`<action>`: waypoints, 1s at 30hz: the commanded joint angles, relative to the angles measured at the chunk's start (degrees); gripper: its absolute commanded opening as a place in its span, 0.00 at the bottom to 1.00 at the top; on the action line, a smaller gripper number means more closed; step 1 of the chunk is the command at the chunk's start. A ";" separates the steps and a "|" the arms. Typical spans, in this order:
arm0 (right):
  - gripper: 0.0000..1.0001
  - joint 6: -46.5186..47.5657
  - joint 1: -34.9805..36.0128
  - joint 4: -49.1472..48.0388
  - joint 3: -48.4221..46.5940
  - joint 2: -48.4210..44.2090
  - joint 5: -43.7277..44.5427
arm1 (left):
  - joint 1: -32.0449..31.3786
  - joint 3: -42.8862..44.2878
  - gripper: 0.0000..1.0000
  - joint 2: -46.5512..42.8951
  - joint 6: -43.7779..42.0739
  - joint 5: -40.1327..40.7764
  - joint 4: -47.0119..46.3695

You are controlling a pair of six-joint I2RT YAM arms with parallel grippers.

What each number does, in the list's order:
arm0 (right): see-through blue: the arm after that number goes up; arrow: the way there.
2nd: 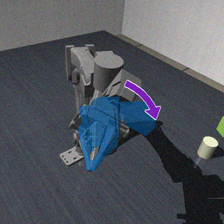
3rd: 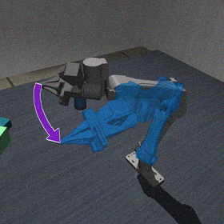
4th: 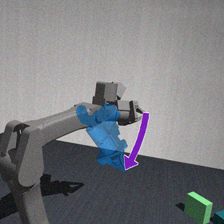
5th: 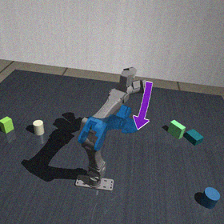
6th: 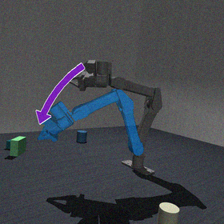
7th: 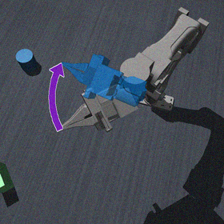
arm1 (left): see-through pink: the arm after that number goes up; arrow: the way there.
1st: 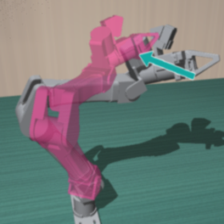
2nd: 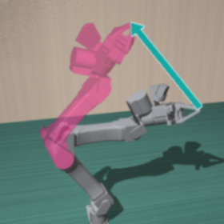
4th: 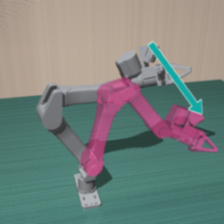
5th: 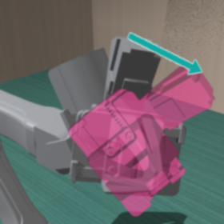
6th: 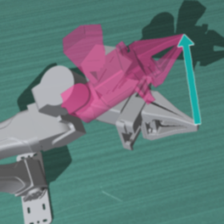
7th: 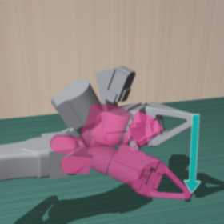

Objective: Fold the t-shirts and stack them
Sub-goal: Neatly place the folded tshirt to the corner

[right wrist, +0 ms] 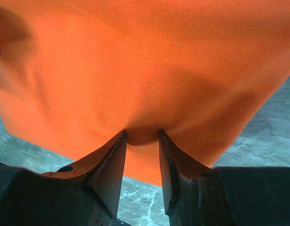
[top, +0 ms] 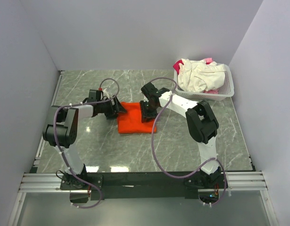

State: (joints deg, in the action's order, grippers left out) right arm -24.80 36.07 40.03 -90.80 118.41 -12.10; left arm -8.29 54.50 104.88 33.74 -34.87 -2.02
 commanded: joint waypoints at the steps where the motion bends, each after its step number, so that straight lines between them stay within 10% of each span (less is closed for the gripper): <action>1: 0.41 0.01 -0.13 -0.04 -2.36 0.24 -0.65 | -1.28 -0.71 0.77 4.28 -1.13 4.72 2.46; 17: 0.45 0.80 -0.30 4.43 -6.22 -5.29 3.48 | -1.90 11.41 0.00 8.94 -6.66 11.04 16.06; 30: 0.48 0.62 -5.83 12.08 -4.38 -17.94 15.52 | 1.52 31.61 0.00 10.95 -14.92 25.73 28.21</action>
State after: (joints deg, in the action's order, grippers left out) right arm -24.36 32.12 48.80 -94.43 103.98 -0.80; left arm -8.40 80.16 114.78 22.59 -15.31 23.44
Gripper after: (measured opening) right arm 0.484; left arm 0.043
